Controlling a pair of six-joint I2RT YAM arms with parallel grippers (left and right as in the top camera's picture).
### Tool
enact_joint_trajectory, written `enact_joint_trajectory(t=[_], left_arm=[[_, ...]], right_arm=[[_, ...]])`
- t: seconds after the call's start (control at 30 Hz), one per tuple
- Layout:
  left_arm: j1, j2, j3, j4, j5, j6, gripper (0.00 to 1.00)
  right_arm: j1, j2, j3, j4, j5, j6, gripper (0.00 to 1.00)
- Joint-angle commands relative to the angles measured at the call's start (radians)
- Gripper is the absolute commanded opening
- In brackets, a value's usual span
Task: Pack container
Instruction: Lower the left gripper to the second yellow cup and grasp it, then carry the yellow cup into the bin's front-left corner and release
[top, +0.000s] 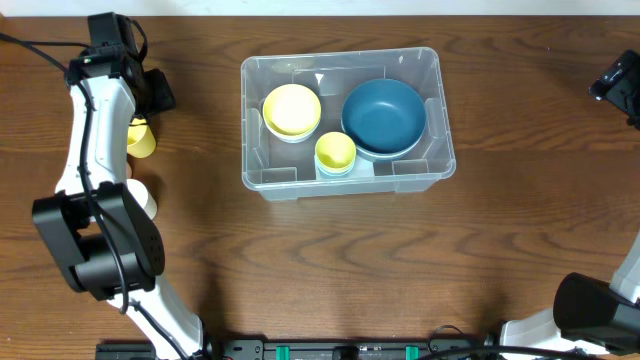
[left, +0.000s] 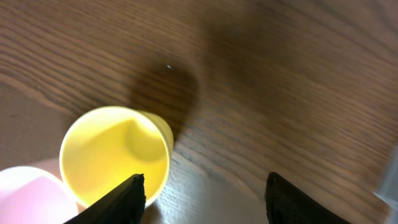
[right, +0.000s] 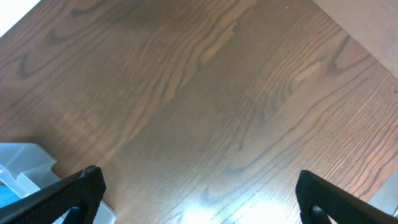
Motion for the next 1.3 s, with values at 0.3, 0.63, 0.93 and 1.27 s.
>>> enact_joint_trajectory(t=[0.3,0.63,0.93,1.27], left_arm=[[0.041,0.093,-0.003,0.034,-0.041,0.024,0.62],[0.047,0.188,-0.006,0.034,-0.041,0.024,0.60],[0.046,0.161,-0.006,0.015,-0.004,-0.035,0.21],[0.028,-0.051,-0.005,0.011,0.226,-0.105,0.06]], right_arm=[[-0.002,0.000,-0.002,-0.002,0.004,0.015,0.99],[-0.002,0.000,-0.002,-0.002,0.004,0.014,0.99],[-0.002,0.000,-0.002,-0.002,0.004,0.015,0.99],[-0.002,0.000,-0.002,-0.002,0.004,0.014,0.99]])
